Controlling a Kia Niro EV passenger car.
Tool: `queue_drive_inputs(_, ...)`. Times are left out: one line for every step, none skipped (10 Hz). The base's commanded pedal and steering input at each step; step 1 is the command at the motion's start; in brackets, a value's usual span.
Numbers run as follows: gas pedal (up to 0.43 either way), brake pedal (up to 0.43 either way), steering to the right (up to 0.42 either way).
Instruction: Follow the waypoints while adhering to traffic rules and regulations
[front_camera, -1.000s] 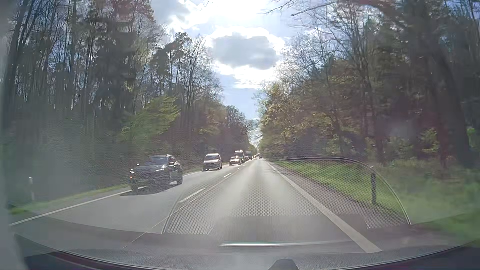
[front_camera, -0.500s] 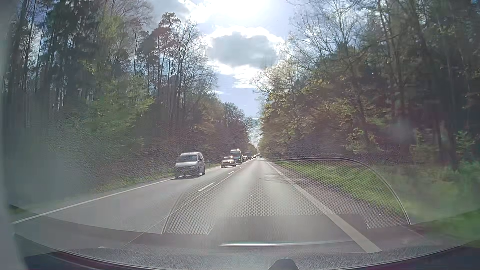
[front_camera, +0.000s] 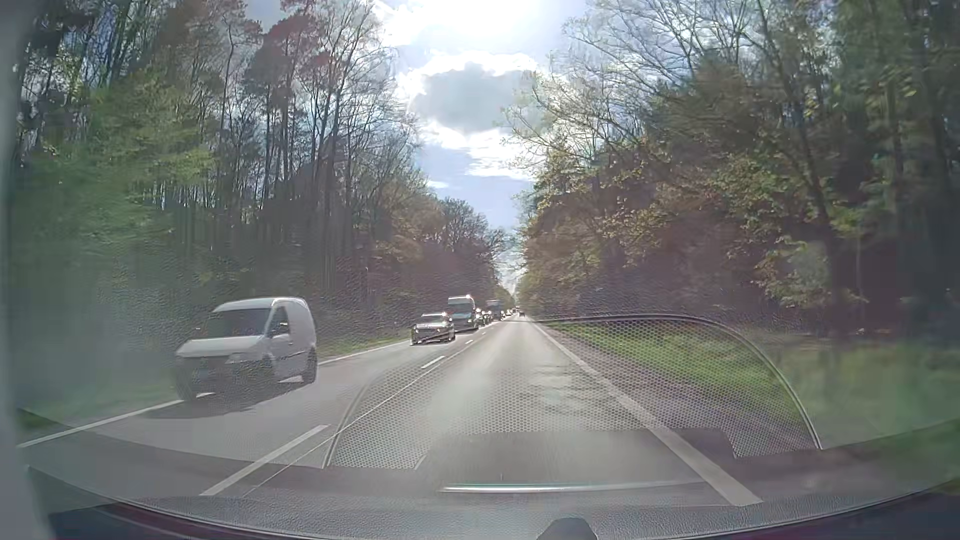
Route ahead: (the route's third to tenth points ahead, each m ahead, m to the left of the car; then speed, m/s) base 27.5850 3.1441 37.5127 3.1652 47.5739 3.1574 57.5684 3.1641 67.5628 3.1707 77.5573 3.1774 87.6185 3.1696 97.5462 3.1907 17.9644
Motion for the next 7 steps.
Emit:
queue_drive_inputs(0.079, 0.000, -0.003)
queue_drive_inputs(0.079, 0.000, -0.003)
queue_drive_inputs(0.079, 0.000, -0.003)
queue_drive_inputs(0.079, 0.000, -0.003)
queue_drive_inputs(0.079, 0.000, -0.003)
queue_drive_inputs(0.079, 0.000, -0.003)
queue_drive_inputs(0.079, 0.000, -0.003)
